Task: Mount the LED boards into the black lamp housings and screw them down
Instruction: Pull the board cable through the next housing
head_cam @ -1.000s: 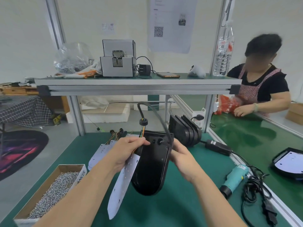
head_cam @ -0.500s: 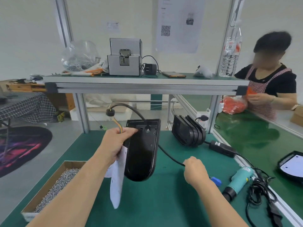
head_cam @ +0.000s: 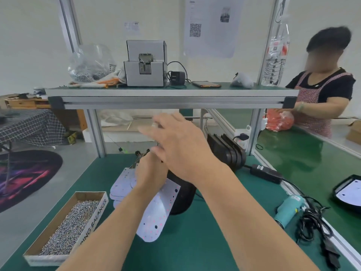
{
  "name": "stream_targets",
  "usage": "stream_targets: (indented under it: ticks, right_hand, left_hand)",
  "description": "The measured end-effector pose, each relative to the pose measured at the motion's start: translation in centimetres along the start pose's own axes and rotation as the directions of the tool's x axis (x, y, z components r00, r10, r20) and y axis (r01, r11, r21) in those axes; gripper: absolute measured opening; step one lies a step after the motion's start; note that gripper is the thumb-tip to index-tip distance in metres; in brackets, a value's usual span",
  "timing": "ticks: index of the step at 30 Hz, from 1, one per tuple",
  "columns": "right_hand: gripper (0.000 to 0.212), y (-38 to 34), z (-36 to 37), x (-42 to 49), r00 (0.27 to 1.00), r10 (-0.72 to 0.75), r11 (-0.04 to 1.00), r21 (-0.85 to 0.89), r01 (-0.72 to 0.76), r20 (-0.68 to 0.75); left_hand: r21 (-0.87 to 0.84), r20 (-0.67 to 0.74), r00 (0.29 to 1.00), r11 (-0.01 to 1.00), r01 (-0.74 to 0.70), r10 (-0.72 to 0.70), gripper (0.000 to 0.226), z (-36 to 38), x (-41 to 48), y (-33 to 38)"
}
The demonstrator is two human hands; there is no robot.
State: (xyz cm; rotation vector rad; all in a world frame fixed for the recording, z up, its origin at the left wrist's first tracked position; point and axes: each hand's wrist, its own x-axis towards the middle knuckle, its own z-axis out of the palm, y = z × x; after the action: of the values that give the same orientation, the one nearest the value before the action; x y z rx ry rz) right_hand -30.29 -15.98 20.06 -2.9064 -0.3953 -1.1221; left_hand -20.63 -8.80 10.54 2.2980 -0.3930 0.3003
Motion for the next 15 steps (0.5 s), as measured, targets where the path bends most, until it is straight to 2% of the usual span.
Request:
stream_targets:
  ticks: [1, 3, 6, 9, 12, 15]
  right_hand:
    - [0.033, 0.4, 0.2, 0.3, 0.998, -0.010, 0.996, -0.084, 0.016, 0.066]
    - [0.022, 1.7, 0.3, 0.1, 0.994, 0.004, 0.996, -0.087, 0.005, 0.107]
    - [0.020, 3.9, 0.1, -1.1, 0.998, 0.052, 0.994, 0.095, -0.055, 0.029]
    - [0.021, 4.6, 0.6, -2.1, 0.992, 0.109, 0.987, 0.128, -0.101, -0.060]
    - [0.021, 5.2, 1.7, -2.7, 0.965, 0.192, 0.970, 0.186, -0.159, -0.177]
    - [0.028, 6.4, 3.0, -3.3, 0.901, 0.382, 0.879, 0.380, -0.286, -0.206]
  left_hand:
    - [-0.019, 0.000, 1.000, 1.000, 0.007, -0.007, 0.036, -0.1, 0.1, 0.1]
    - [-0.150, -0.020, 0.999, 0.988, 0.025, -0.029, 0.046, -0.6, 0.2, -0.1]
    - [-0.304, -0.051, 0.998, 0.953, 0.008, -0.024, 0.030, -1.6, 0.5, -0.3]
    - [-0.319, -0.063, 0.998, 0.948, -0.025, 0.005, 0.029, -2.4, 0.3, 0.4]
    - [-0.354, -0.022, 1.000, 0.935, -0.015, 0.008, 0.006, -3.1, -0.2, 1.3]
    - [-0.400, 0.041, 0.998, 0.916, -0.030, 0.051, 0.043, -3.8, -0.6, 1.6]
